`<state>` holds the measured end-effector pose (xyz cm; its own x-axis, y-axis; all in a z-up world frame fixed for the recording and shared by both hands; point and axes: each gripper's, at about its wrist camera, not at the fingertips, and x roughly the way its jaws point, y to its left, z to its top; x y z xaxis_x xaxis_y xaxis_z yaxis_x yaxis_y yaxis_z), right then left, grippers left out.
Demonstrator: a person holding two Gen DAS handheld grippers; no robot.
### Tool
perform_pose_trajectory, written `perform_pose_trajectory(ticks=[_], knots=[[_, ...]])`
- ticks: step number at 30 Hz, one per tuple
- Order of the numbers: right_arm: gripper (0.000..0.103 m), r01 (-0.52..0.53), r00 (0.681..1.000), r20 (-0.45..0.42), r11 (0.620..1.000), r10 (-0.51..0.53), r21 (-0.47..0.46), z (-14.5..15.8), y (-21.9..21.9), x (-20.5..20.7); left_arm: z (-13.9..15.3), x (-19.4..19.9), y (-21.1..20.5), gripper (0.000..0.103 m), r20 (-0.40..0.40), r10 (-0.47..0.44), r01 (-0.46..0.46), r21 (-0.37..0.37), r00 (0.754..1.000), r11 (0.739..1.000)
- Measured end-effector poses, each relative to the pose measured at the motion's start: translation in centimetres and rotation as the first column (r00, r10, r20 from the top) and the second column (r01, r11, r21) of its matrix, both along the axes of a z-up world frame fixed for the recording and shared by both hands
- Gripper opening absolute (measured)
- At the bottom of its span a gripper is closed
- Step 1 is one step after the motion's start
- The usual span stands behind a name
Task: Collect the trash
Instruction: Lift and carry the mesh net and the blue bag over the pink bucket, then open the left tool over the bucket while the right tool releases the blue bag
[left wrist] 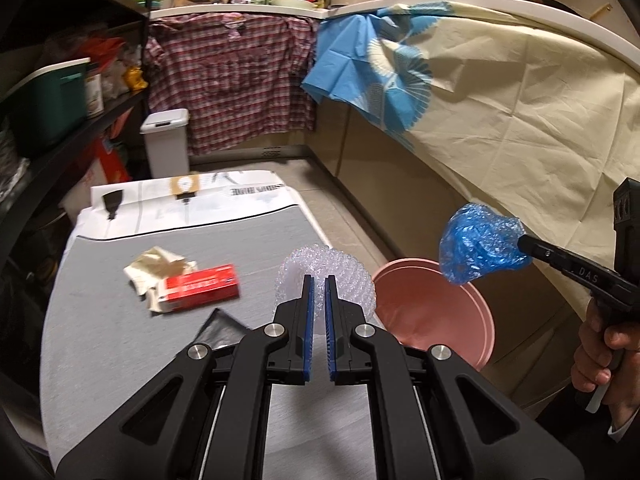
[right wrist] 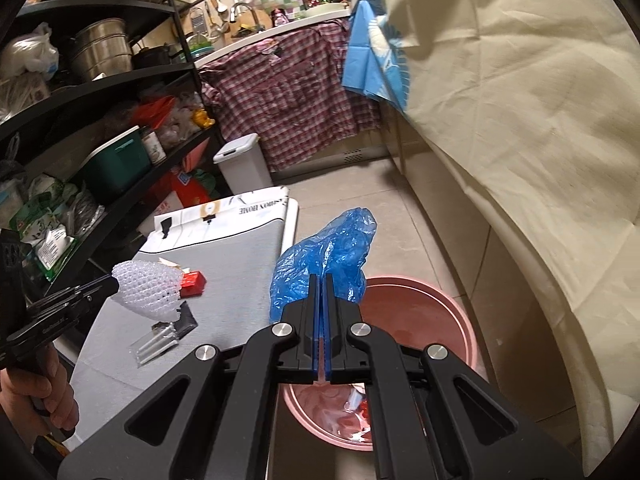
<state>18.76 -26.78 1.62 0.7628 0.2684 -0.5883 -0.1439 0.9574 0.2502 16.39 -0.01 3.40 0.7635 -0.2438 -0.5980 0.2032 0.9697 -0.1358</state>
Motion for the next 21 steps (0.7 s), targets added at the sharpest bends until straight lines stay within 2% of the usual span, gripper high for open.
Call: perform_pose_trajectory(ticks=[21], knots=[[0.002,0.063,0.995,-0.075,0.996,-0.068,-0.064,-2.0,-1.4,1.5,-2.3,3.1,-9.3,0.005,-0.047,-0.156,0.158,0.050,0.987,0.986]])
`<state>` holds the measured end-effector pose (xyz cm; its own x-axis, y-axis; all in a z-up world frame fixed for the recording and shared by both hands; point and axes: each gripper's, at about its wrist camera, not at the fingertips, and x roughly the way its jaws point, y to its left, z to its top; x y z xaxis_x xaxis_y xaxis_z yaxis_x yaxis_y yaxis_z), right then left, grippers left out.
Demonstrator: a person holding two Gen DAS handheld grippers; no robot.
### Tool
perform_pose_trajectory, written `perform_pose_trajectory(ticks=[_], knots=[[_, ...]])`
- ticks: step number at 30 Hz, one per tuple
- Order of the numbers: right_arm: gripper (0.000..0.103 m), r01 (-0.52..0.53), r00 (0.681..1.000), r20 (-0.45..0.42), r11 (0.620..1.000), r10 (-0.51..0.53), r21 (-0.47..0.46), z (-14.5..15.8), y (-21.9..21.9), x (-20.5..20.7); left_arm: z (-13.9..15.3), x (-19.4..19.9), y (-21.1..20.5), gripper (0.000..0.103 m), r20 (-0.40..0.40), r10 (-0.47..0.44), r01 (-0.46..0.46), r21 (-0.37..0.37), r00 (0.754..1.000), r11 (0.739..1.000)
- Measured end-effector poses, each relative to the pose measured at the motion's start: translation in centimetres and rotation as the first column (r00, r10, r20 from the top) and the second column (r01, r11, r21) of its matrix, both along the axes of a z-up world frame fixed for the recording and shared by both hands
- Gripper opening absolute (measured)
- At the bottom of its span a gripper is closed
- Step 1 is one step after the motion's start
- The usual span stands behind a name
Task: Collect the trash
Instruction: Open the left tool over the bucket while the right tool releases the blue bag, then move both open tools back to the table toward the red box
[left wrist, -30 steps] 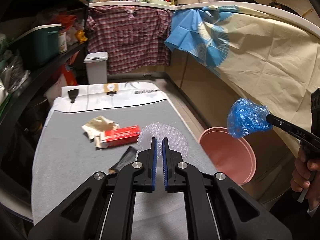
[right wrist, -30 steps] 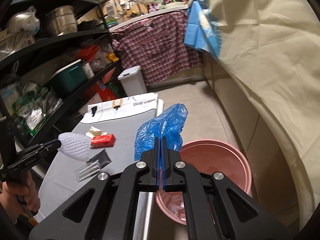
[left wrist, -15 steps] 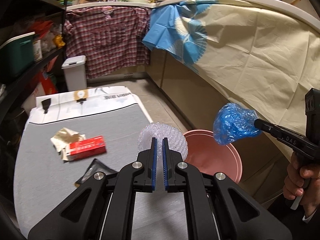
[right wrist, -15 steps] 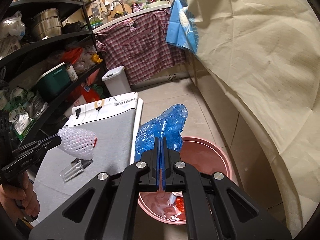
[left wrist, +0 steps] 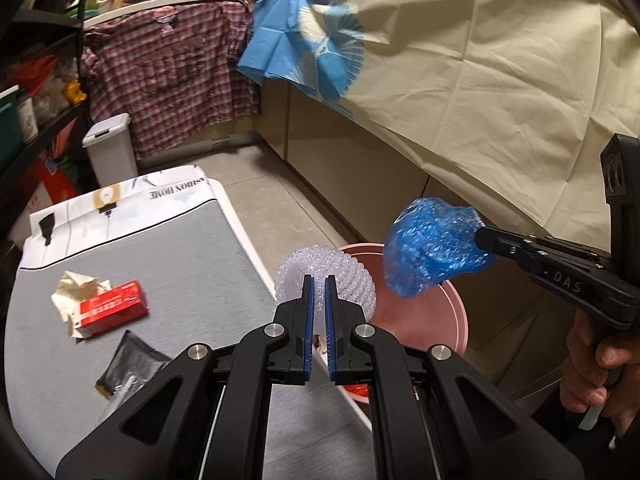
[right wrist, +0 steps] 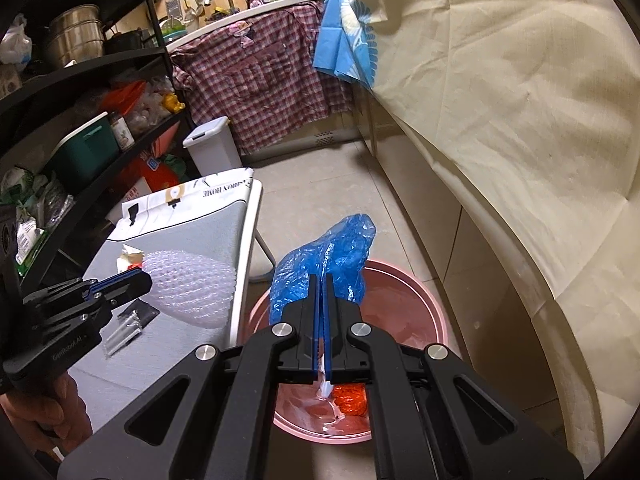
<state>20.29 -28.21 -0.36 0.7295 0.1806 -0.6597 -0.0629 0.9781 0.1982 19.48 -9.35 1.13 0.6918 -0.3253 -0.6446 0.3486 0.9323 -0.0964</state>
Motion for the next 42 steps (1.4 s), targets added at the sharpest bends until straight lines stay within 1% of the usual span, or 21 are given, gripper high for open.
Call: perform_pose_trajectory(ticks=[6,10,11,12,13,14,15,16,17,23,26,29,32,33,34,37,42], knots=[[0.002,0.011,1.000,-0.016,1.000,-0.011,-0.010,-0.5,-0.3,0.3,-0.8,0.6,-1.6,0.005,-0.017,-0.018,0.018,0.019,1.000,1.000],[0.002,0.016,1.000,-0.026,1.000,-0.017,-0.017,-0.9,-0.3,0.5,-0.9,1.1,-2.5,0.006,-0.038,-0.041,0.041,0.005,0.998,0.999],[0.004,0.019,0.999,-0.033,1.000,-0.019,-0.021,-1.0,-0.3,0.6,-0.9,1.3,-2.8,0.006,-0.050,-0.052,0.052,0.000,0.997,0.999],[0.006,0.023,0.999,-0.040,0.999,-0.024,-0.027,-1.2,-0.3,0.7,-0.9,1.3,-3.1,0.013,-0.050,-0.051,0.052,0.005,0.997,0.999],[0.006,0.024,0.999,-0.048,0.999,-0.026,-0.031,-1.3,-0.2,0.7,-0.9,1.3,-3.2,0.022,-0.048,-0.050,0.050,0.004,0.998,0.999],[0.015,0.029,0.998,-0.057,0.999,-0.031,-0.038,-1.4,-0.2,0.7,-0.8,1.2,-3.2,0.025,-0.044,-0.050,0.050,-0.002,0.998,0.999],[0.034,0.041,0.997,-0.060,0.998,-0.044,-0.044,-1.5,-0.3,0.7,-0.7,1.1,-3.1,0.026,-0.038,-0.048,0.048,-0.008,0.998,0.999],[0.043,0.056,0.997,-0.056,0.997,-0.059,-0.047,-1.5,-0.5,0.7,-0.6,1.1,-3.0,0.026,-0.037,-0.047,0.047,-0.009,0.998,0.999],[0.046,0.064,0.997,-0.050,0.997,-0.066,-0.047,-1.4,-0.6,0.5,-0.5,1.0,-2.8,0.026,-0.034,-0.046,0.046,-0.011,0.998,0.999],[0.046,0.051,0.998,-0.033,0.998,-0.053,-0.048,-1.2,-0.3,0.2,0.0,0.8,-0.7,0.026,-0.026,-0.011,0.010,-0.027,1.000,1.000],[0.046,0.031,0.999,-0.011,0.998,-0.032,-0.053,-0.8,0.6,0.1,0.4,0.6,0.4,0.026,-0.018,0.011,-0.011,-0.031,1.000,0.999],[0.046,0.014,0.999,0.030,0.998,-0.013,-0.056,-0.2,1.7,-0.2,0.8,0.4,1.8,0.026,-0.008,0.033,-0.034,-0.038,0.999,0.999],[0.046,0.006,0.995,0.102,0.999,-0.003,-0.031,0.7,2.6,-0.8,1.5,0.2,4.2,0.026,0.005,0.071,-0.070,-0.056,0.997,0.996],[0.046,-0.001,0.994,0.111,1.000,0.003,-0.022,0.9,2.9,-0.9,1.7,0.1,5.0,0.026,0.009,0.084,-0.083,-0.062,0.996,0.995],[0.046,-0.015,0.993,0.117,1.000,0.016,-0.012,1.0,3.2,-1.0,1.8,0.0,5.6,0.026,0.011,0.093,-0.092,-0.065,0.996,0.994],[0.045,-0.025,0.991,0.133,1.000,0.028,-0.018,1.2,4.2,-1.1,2.3,-0.3,8.6,0.026,0.014,0.139,-0.137,-0.074,0.990,0.988],[0.045,-0.078,0.989,0.123,0.997,0.081,-0.025,0.9,6.0,-0.9,2.8,-0.6,14.0,0.025,0.016,0.224,-0.222,-0.089,0.975,0.971]])
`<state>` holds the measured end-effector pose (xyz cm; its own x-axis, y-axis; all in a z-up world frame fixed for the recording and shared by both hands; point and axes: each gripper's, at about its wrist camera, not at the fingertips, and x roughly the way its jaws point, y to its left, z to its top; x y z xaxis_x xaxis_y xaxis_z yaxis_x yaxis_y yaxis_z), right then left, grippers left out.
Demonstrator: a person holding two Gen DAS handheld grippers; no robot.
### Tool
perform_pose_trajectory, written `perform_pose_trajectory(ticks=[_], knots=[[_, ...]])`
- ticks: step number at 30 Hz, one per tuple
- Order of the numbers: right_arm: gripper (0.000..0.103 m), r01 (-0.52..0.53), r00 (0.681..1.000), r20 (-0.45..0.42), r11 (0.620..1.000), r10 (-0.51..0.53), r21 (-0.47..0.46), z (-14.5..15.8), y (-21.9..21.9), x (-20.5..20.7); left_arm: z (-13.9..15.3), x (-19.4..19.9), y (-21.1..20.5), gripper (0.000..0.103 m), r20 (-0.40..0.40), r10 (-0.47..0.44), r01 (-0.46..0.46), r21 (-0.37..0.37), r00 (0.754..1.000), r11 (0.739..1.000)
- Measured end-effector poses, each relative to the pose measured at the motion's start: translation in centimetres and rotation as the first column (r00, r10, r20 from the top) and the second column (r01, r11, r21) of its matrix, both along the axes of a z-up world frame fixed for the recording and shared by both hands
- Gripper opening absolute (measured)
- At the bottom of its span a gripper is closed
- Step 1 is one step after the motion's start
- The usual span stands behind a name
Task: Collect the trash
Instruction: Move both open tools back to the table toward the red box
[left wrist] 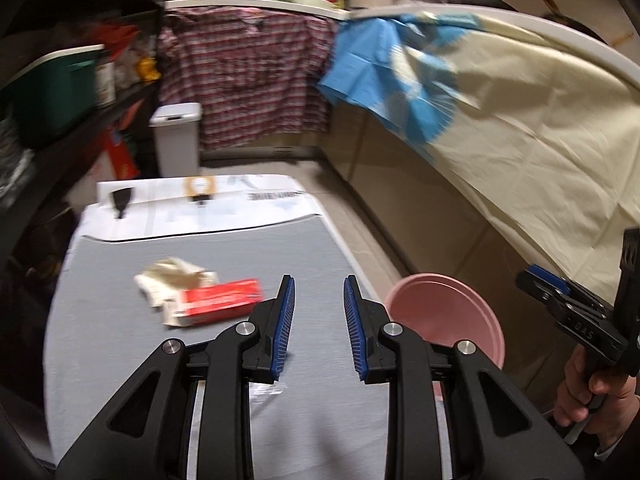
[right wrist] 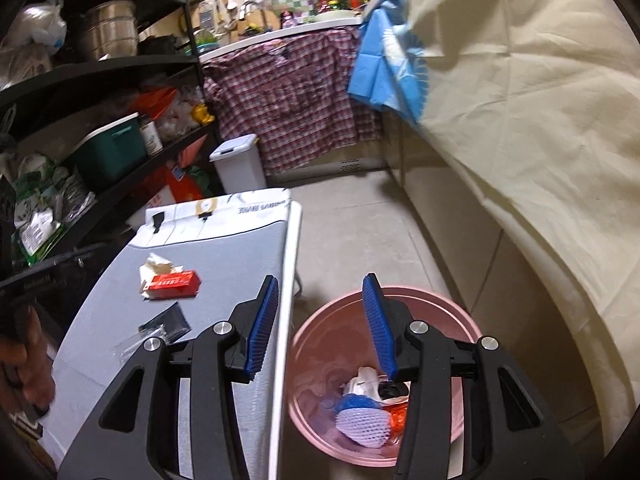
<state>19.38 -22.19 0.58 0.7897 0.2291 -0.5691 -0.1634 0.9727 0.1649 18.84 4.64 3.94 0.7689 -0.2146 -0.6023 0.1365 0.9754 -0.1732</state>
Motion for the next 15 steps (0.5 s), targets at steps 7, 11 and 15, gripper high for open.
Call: perform_pose_trajectory(ticks=[7,11,15], knots=[[0.047,-0.130,0.991,0.003,0.991,0.130,-0.024,-0.5,4.1,0.6,0.4,-0.3,6.9,0.020,0.004,0.099,-0.099,-0.014,0.995,0.995],[0.052,-0.211,0.977,0.005,0.977,0.211,-0.031,-0.9,6.8,1.3,0.5,-0.4,9.9,0.020,0.009,0.144,-0.144,-0.027,0.990,0.989],[0.057,-0.274,0.962,-0.007,0.961,0.274,-0.034,-1.5,9.1,2.7,0.0,0.0,12.3,0.020,0.001,0.180,-0.180,-0.033,0.984,0.983]])
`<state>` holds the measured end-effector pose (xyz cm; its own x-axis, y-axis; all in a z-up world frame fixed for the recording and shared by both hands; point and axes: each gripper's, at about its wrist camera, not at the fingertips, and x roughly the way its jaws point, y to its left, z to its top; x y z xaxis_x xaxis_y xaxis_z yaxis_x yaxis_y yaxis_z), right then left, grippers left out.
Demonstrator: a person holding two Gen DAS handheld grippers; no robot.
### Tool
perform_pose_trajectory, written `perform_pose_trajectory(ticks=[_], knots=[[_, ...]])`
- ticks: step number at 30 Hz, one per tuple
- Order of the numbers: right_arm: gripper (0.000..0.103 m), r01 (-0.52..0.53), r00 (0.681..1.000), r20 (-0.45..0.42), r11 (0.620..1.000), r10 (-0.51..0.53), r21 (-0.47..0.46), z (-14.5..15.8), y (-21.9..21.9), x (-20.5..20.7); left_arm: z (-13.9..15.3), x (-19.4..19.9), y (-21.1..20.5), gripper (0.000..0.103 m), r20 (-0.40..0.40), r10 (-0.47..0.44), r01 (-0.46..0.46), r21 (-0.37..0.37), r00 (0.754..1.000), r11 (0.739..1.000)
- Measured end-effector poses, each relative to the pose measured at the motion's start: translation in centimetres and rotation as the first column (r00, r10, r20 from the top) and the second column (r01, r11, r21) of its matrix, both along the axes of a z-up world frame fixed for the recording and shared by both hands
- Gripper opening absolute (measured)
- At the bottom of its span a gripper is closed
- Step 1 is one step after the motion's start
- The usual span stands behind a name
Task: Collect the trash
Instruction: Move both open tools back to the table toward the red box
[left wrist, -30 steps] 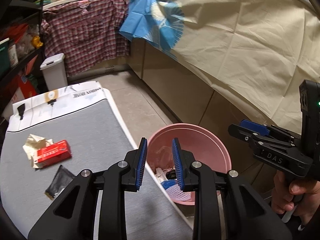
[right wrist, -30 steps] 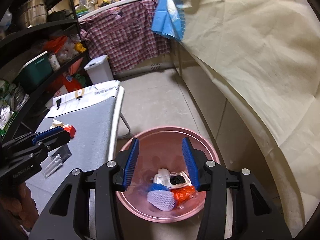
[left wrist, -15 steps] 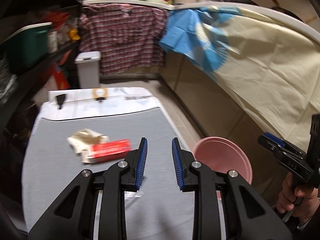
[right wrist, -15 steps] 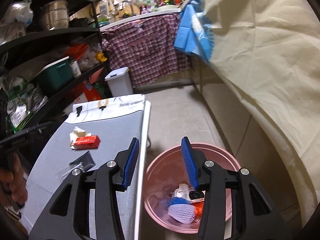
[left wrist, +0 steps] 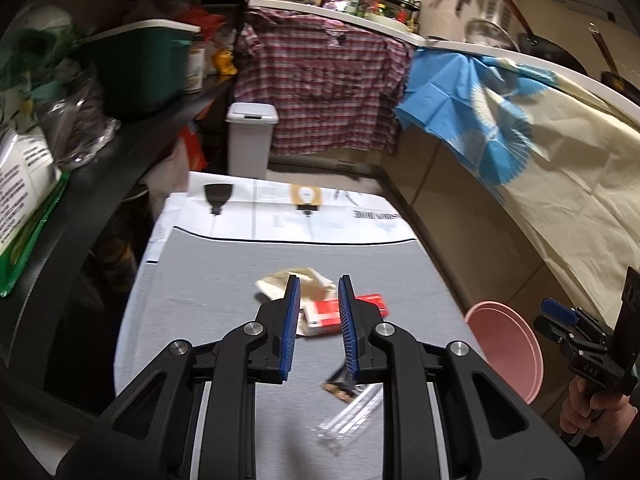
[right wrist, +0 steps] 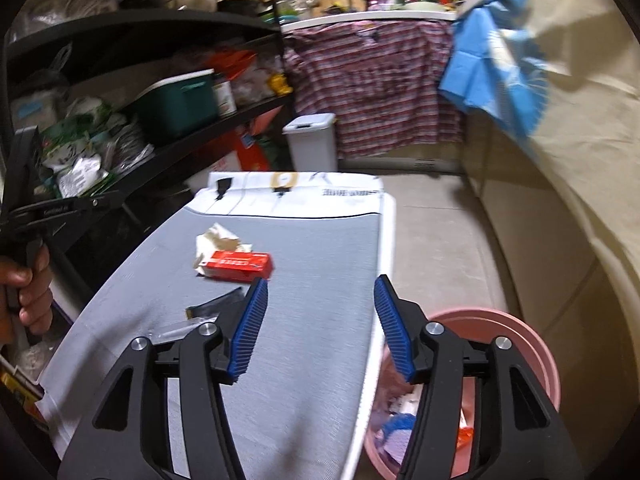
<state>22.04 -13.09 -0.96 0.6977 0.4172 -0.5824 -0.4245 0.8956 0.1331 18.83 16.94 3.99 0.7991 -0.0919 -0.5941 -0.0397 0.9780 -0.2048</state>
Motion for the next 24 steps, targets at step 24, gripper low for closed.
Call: perform_pose_trajectory(ticks=[24], knots=[[0.090,-0.387,0.907,-0.199,0.921,0.370,-0.052,-9.1,13.9,12.4,-4.4,1.7,6.2,0.019,-0.086,0.061,-0.062,-0.005,0.994,0.998]])
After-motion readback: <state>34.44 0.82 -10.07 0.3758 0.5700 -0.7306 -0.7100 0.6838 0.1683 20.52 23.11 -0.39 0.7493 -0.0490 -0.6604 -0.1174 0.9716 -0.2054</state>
